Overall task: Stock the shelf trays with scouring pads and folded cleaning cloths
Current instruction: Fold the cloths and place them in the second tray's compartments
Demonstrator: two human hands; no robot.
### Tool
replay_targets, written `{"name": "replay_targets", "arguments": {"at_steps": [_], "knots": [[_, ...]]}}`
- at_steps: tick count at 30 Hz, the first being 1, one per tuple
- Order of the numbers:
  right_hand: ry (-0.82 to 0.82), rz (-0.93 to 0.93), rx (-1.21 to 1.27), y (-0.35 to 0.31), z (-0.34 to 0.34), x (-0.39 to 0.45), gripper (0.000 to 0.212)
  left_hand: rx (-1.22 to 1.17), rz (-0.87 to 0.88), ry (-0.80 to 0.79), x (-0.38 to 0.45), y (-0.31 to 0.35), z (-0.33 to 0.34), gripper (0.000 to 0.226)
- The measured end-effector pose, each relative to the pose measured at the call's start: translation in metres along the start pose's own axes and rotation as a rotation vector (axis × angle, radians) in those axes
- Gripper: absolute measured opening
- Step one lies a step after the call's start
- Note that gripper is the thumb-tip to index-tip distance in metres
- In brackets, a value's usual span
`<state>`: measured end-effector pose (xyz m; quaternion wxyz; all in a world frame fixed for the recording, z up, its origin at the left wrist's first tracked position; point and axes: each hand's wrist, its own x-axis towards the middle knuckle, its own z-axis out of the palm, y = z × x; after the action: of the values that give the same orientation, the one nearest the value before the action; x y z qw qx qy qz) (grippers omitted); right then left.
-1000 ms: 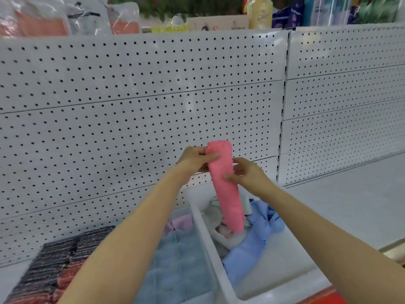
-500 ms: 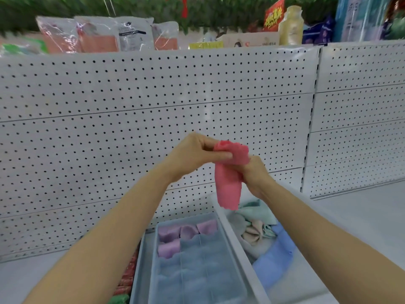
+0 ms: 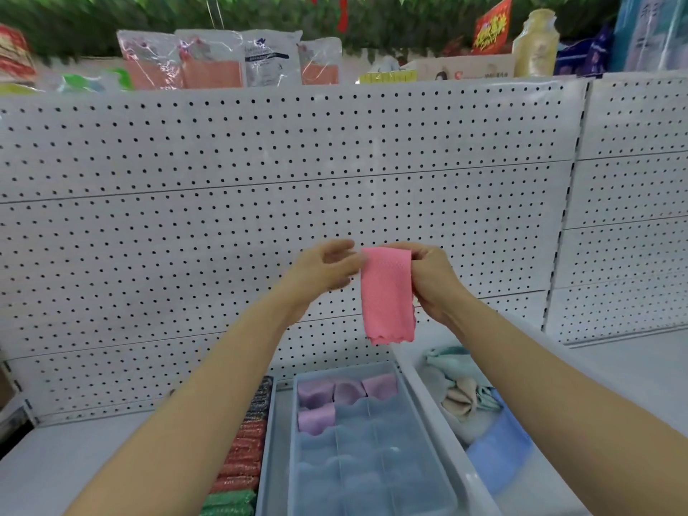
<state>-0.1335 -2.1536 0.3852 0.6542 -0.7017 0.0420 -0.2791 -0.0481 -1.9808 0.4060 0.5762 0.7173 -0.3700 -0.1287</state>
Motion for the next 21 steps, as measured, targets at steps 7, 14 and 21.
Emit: {"name": "replay_targets", "arguments": {"at_steps": [7,14,21], "knots": [[-0.016,-0.031,0.025,-0.003,0.013,0.002,0.029,-0.078,-0.056,-0.050,-0.004,-0.016,0.006,0.030],[-0.194,0.209,0.206,0.016,0.015,-0.005,0.051,-0.207,-0.082,0.080,-0.007,-0.016,-0.002,0.021],[-0.126,0.128,0.167,0.022,0.026,-0.010,0.041,-0.224,-0.049,0.018,-0.018,-0.017,-0.004,0.028]]}}
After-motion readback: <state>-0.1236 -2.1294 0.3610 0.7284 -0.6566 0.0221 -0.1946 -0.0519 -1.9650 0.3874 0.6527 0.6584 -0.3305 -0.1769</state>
